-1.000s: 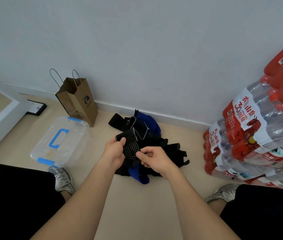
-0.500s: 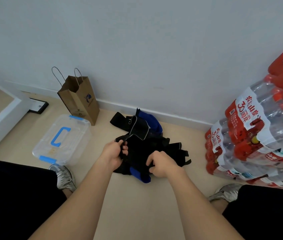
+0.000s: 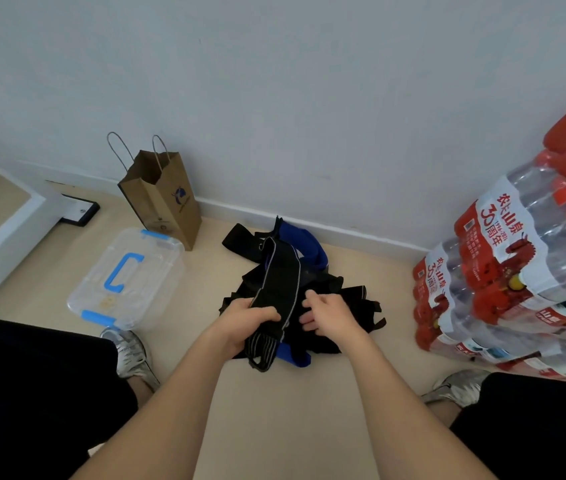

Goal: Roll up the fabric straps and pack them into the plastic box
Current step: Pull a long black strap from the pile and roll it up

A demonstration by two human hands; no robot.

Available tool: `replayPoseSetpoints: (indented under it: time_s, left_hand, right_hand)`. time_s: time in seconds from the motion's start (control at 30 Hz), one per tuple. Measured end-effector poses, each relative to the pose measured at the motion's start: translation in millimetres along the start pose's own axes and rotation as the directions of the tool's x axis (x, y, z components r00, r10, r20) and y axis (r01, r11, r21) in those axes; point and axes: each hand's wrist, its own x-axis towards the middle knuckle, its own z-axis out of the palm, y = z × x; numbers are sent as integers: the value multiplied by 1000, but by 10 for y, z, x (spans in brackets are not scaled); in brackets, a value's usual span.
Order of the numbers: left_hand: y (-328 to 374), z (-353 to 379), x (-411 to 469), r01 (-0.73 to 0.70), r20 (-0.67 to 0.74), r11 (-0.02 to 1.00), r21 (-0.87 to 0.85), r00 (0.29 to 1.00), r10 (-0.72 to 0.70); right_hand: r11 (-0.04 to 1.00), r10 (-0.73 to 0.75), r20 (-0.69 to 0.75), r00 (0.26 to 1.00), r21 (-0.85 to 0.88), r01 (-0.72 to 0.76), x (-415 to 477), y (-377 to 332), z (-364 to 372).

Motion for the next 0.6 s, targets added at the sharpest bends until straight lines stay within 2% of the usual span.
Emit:
replayPoseSetpoints:
  time_s: [0.07, 0.17, 0.2, 0.27, 0.37, 0.47, 0.53, 0.6]
  left_hand:
    - [-25, 3, 9, 23, 78, 999, 38, 997, -26]
    - [-13, -45, 12, 42, 262, 988, 150, 962, -81]
    - [-11, -61, 19, 45, 284, 984, 170, 954, -93]
    - [20, -63, 44, 61, 198, 981, 182, 975, -97]
    - [59, -32, 186, 41, -81, 991, 127, 996, -31]
    - [50, 15, 329, -4, -177, 990, 140, 984, 29]
    - [11, 67, 370, -19, -161, 982, 189, 986, 51]
    - [-30, 125, 385, -37, -117, 985, 167, 991, 57]
  right_hand:
    - [977, 42, 149, 988, 201, -72, 1, -57, 95]
    - [931, 15, 119, 993, 360, -57, 68, -65, 169]
    - [918, 8, 104, 995, 393, -48, 95, -63, 183]
    - [938, -7, 70, 997, 347, -18, 129, -56, 192]
    - [985, -30, 32, 999, 169, 25, 165, 14, 204]
    - [990, -19, 22, 1000, 140, 16, 184, 83, 229]
    - [968, 59, 9, 998, 246, -59, 202, 68, 254]
    - [887, 184, 45, 982, 423, -185, 211, 3, 285]
